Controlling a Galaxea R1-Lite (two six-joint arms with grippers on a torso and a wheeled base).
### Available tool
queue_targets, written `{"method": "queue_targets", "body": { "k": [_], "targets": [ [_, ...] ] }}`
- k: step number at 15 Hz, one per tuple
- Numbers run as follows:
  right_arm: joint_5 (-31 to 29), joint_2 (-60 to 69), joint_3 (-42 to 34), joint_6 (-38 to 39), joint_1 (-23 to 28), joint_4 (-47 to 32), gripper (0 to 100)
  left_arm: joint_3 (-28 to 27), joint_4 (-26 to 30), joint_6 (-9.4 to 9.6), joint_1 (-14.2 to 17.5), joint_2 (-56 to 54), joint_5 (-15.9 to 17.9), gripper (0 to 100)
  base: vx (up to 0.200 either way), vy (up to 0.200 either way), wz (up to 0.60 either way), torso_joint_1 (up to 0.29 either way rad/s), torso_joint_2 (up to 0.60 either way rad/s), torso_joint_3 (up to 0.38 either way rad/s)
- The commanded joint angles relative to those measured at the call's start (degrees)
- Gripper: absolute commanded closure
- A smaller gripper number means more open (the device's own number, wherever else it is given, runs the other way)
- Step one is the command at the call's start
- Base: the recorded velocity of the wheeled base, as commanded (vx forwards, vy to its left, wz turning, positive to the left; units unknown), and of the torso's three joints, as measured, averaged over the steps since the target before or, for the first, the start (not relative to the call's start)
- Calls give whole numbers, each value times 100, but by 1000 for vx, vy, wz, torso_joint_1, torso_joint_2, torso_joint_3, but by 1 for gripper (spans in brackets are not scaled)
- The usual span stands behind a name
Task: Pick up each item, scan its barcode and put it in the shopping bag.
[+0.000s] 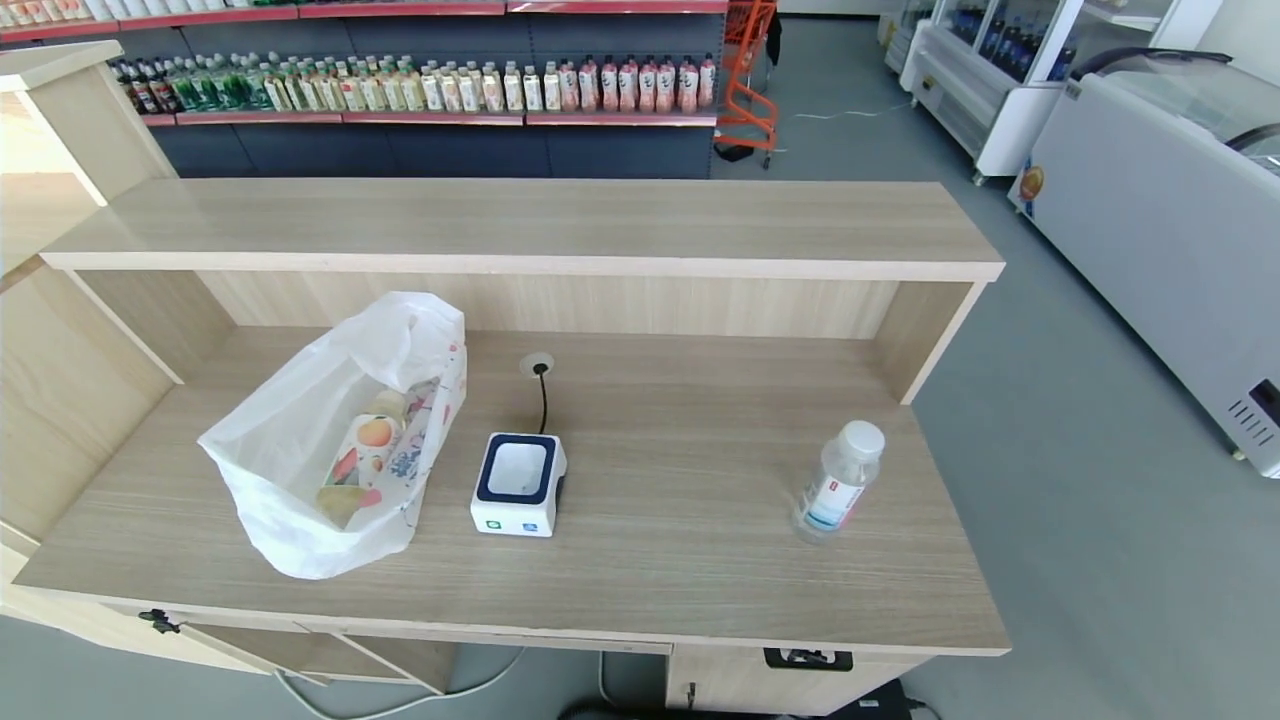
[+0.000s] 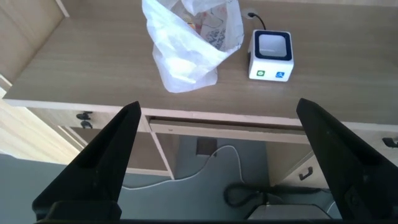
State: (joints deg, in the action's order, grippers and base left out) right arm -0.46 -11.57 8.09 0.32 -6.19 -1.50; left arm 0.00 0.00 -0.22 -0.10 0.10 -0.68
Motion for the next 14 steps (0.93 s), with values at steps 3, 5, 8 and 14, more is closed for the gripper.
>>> {"method": "queue_targets", "body": {
  "k": [3,5,8,14],
  "targets": [
    [152,-2148,869,285,-5,124,0,0,0,-4,1,-1,-2,0,0,0,0,0,0,0],
    [90,-3299,860,293,-75,915,0,0,0,-4,1,-1,-2,0,0,0,0,0,0,0],
    [-279,-4530,746,302,-348,1583,0,0,0,-4,1,-1,-2,0,0,0,0,0,0,0],
    [-428,-6868,746,74,-479,2962,0,0,0,-4,1,-1,-2,0,0,0,0,0,0,0]
  ]
}}
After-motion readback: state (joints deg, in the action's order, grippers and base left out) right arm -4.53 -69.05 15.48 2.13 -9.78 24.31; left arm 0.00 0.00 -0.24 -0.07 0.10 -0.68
